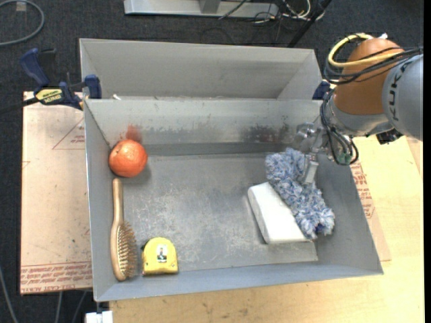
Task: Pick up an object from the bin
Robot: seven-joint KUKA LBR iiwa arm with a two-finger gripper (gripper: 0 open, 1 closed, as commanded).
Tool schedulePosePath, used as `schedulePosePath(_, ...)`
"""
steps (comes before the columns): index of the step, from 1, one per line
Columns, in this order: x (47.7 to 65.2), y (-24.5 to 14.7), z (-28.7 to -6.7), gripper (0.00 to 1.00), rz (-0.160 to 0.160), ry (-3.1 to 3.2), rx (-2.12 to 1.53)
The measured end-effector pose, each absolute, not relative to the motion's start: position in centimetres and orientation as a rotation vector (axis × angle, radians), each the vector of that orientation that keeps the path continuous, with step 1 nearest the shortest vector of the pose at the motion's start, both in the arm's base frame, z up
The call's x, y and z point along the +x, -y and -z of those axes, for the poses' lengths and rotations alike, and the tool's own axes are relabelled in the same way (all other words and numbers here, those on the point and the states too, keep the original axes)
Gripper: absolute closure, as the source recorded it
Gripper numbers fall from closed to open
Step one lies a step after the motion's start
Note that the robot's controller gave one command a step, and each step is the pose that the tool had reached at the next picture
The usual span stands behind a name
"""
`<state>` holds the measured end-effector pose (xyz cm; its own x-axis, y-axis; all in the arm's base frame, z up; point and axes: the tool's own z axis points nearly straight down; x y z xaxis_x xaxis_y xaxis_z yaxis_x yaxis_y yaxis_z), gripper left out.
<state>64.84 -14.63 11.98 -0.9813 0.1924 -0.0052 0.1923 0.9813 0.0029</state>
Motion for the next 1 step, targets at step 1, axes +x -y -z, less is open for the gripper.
schedulePosePath(1, 65.43, 14.50, -8.26, 1.00, -0.003, -3.081, 0.496)
